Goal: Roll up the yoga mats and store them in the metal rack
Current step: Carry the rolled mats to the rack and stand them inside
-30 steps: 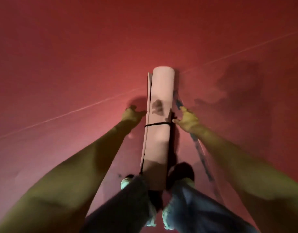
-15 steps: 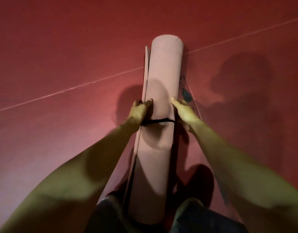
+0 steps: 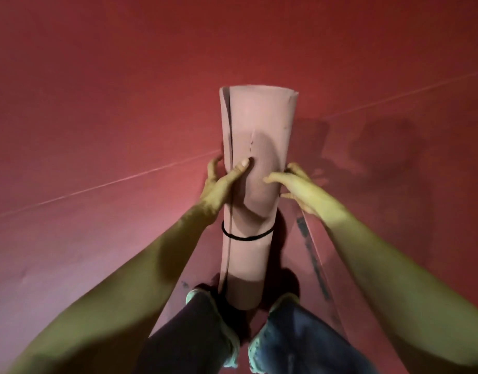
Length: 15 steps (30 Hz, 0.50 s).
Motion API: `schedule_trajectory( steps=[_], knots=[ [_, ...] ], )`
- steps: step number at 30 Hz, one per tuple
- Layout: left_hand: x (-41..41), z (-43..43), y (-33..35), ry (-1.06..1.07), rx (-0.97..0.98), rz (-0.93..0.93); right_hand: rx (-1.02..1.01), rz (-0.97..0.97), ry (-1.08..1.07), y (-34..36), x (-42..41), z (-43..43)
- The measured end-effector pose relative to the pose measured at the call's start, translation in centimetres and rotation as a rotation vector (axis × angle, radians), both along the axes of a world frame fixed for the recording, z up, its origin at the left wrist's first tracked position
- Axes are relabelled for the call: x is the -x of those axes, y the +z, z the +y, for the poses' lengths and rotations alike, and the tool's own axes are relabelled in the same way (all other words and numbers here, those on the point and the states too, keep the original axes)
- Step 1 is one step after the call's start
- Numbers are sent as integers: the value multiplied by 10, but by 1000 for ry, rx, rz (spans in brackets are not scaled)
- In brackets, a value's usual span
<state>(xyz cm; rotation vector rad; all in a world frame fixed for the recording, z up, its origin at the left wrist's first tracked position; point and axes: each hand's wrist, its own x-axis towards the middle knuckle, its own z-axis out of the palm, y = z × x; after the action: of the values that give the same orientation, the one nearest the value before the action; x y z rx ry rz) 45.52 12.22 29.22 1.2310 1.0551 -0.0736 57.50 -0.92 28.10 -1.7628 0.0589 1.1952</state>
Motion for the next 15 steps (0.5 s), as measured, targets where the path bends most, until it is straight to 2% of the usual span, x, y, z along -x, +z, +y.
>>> schedule_trajectory(
  steps=[6,10,15],
  knots=[
    [-1,5,107,-22,7,-145,-81,-26,138,100,-16,-10],
    [4,7,146,-139,-64,-212,42,-276,186,135,-12,-6],
    [-7,14,172,-111,-176,-268,-70,-347,175,164,-7,3]
  ],
)
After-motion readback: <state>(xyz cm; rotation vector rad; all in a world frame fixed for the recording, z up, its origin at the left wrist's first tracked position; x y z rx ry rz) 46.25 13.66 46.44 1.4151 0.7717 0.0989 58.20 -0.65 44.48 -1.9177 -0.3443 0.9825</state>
